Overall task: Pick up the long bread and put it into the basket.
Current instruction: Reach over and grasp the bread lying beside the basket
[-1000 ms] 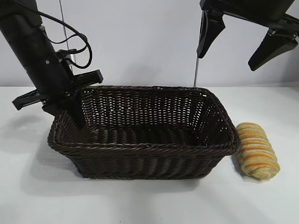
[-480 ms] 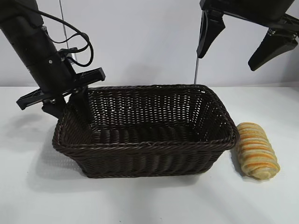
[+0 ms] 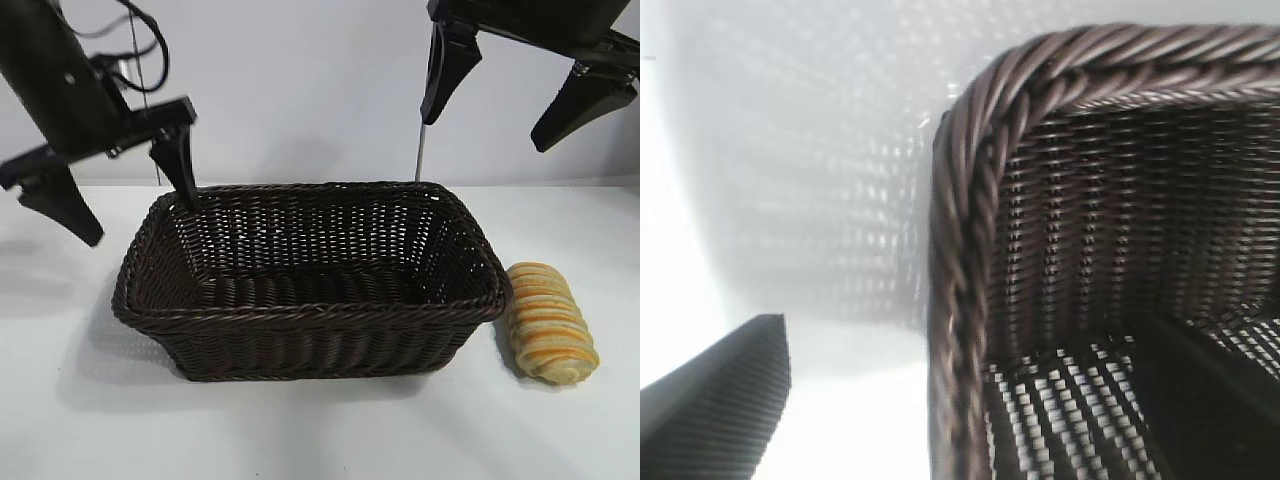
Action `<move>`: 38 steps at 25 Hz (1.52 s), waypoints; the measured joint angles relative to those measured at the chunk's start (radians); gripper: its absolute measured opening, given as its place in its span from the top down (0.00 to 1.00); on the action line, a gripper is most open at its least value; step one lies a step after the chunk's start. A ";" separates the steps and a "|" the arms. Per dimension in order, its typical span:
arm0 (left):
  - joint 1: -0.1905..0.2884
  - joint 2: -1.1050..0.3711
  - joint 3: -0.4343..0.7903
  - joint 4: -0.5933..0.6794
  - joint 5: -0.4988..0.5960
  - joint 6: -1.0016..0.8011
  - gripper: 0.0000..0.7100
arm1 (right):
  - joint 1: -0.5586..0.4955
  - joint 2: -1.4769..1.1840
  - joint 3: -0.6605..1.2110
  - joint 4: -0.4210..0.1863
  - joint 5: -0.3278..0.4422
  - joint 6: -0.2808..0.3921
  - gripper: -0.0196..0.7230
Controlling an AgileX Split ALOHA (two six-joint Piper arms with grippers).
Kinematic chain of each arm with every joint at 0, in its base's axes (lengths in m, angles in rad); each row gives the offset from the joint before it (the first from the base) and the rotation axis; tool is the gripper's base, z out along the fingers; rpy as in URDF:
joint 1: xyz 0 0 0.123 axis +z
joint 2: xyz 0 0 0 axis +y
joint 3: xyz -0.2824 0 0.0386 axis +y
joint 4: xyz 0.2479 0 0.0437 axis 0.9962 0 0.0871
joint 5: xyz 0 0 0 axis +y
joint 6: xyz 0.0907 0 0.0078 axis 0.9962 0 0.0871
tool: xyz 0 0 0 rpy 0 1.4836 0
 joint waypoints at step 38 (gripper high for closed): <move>0.000 -0.026 0.000 -0.071 -0.010 -0.062 0.06 | 0.000 0.000 0.000 0.000 0.019 0.000 0.04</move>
